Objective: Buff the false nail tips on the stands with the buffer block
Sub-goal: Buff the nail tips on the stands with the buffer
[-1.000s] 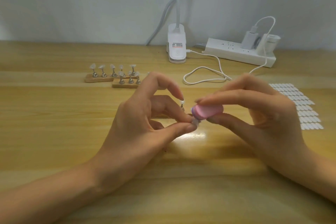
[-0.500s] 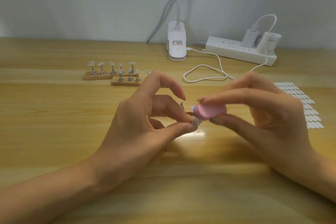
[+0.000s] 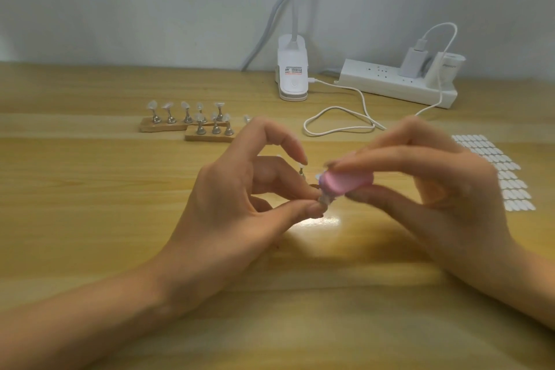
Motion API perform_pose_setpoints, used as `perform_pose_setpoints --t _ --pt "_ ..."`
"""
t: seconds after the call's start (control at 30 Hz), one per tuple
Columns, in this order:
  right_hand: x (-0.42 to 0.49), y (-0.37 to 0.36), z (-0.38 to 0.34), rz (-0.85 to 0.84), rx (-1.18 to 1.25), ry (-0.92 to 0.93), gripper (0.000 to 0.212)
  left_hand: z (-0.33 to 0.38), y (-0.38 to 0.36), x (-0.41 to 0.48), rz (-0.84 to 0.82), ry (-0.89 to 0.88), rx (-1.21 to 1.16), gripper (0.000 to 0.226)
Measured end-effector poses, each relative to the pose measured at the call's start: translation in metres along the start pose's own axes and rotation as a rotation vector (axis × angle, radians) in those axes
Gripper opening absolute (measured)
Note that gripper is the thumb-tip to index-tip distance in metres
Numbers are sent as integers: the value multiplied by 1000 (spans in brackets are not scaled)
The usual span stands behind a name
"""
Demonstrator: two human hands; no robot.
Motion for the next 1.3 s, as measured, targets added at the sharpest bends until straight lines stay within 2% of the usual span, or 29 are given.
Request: perform_pose_setpoints --t 0.1,0.23,0.33,0.47,0.57,0.7,0.83,0.93,1.07,1.2,1.3 --pt "0 -4 -1 -61 -32 43 19 -1 0 0 -8 -4 -15 33" --pt "2 -1 1 -26 -9 3 22 -1 1 0 -15 3 -12 35" --pt "0 -4 -2 -98 -40 53 20 -2 1 0 -26 3 -12 33" --pt "2 0 0 -21 -22 10 21 -2 0 0 -19 6 -29 34" --pt "1 -5 -2 -89 -36 54 19 -2 0 0 -25 10 -32 31" --pt "2 1 2 -24 -14 2 21 0 1 0 -19 10 -41 33" --pt "2 -2 0 -99 -25 55 20 -1 0 -1 -25 16 -54 32" --pt "2 2 2 -57 -1 21 20 -1 0 0 -18 18 -56 33" --pt "0 -4 -2 -102 -33 66 20 -1 0 0 -19 20 -50 31" --pt "3 2 4 -15 9 4 22 0 0 0 -20 18 -65 33" --pt "1 -4 -1 -104 -8 57 18 -1 0 0 -27 27 -46 31"
Point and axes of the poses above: each hand's wrist, its own x-axis towards the middle knuckle, its own y-axis out of the back of the hand, z = x × y, the point moved 1 cm from there along x, towards the middle knuckle, and after that the axes turned 12 degrees about -z, right-handed, at the moved point
